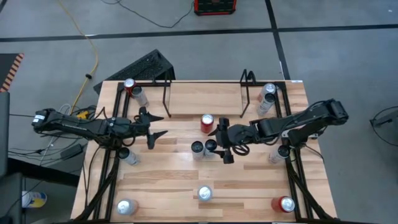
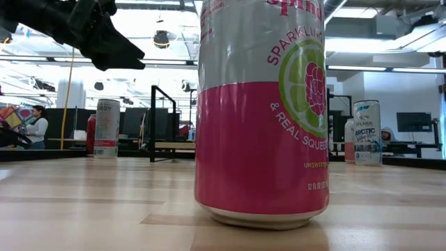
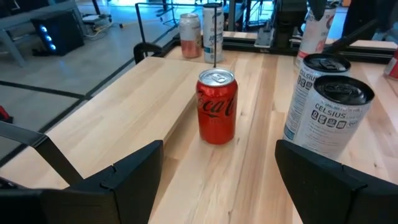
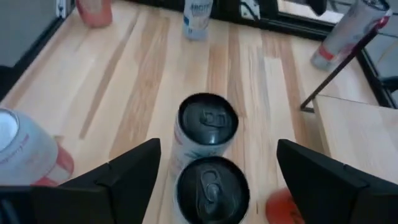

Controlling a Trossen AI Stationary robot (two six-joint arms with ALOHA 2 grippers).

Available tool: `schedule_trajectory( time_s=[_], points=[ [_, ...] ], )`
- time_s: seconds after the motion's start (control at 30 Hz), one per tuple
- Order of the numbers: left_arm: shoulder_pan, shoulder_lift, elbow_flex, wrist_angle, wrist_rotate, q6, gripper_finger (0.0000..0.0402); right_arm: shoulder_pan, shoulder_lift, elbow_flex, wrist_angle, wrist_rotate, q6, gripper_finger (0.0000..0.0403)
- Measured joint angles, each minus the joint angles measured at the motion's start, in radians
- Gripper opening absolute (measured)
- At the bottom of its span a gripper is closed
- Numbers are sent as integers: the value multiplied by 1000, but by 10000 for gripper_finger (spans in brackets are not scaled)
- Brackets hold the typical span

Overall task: Place canned beverage on shelf
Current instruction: Put the bottom right white blue soda can on the shelf

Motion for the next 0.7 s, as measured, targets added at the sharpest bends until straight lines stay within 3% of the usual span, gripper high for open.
schedule_trajectory(
  time_s=[0.7],
  points=[
    [0, 0, 0, 3, -5, 0, 297, -20, 86, -2, -29, 0, 71, 361]
  ],
)
